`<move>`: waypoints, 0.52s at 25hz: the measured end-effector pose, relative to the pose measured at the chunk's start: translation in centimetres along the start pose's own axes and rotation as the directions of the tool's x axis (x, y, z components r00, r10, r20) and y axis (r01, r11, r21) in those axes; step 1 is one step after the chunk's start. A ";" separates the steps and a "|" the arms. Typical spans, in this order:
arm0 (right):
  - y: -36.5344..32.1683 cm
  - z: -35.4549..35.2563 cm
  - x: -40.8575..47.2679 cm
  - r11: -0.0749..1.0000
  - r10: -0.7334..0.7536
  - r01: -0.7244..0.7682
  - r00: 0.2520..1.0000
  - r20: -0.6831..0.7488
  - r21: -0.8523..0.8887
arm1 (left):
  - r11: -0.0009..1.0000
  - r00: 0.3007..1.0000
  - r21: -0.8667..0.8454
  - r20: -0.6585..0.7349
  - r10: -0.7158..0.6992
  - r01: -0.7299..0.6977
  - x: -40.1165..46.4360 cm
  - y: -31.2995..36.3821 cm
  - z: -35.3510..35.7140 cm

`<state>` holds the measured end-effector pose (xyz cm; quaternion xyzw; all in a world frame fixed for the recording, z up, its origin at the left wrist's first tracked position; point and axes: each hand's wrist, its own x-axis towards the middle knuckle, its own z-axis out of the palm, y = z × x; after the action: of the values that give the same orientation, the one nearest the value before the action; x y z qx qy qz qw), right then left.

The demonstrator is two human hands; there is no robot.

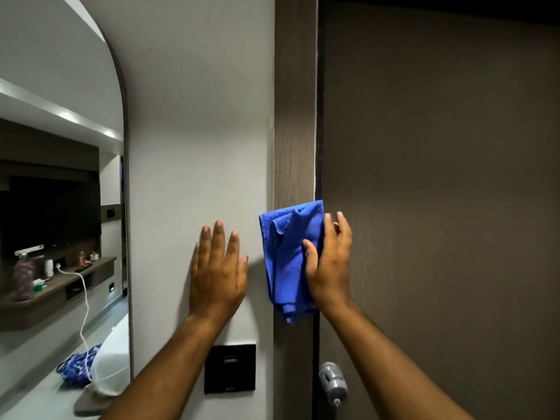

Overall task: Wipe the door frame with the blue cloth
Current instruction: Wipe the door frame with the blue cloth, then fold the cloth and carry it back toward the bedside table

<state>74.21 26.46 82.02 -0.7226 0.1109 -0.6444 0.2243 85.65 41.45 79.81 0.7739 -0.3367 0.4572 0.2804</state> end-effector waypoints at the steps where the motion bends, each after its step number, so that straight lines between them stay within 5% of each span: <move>1: 0.2 -0.3 -0.1 0.992 0.104 -0.105 0.994 -0.016 -0.063 | 1.000 1.000 -0.021 0.004 0.009 -0.009 -0.9 0.5 0.2; 5: 1.3 -2.2 -1.6 0.954 0.293 -0.283 0.951 0.102 -0.097 | 0.987 0.997 -0.140 0.003 -0.083 0.083 -4.7 3.3 0.4; 9: 1.1 -4.1 -4.9 0.860 0.446 -0.485 0.866 0.225 0.160 | 0.907 0.971 -0.346 0.059 -0.233 0.238 -7.0 5.4 0.0; 13: 0.5 -8.3 -5.9 0.725 0.507 -0.569 0.822 0.258 0.388 | 0.622 0.911 -0.667 0.313 -0.267 0.411 -8.7 8.6 -0.7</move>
<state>65.29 27.17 77.15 -0.6288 0.1490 -0.5089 0.5687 75.54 38.94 73.43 0.6893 -0.3598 0.1534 0.6099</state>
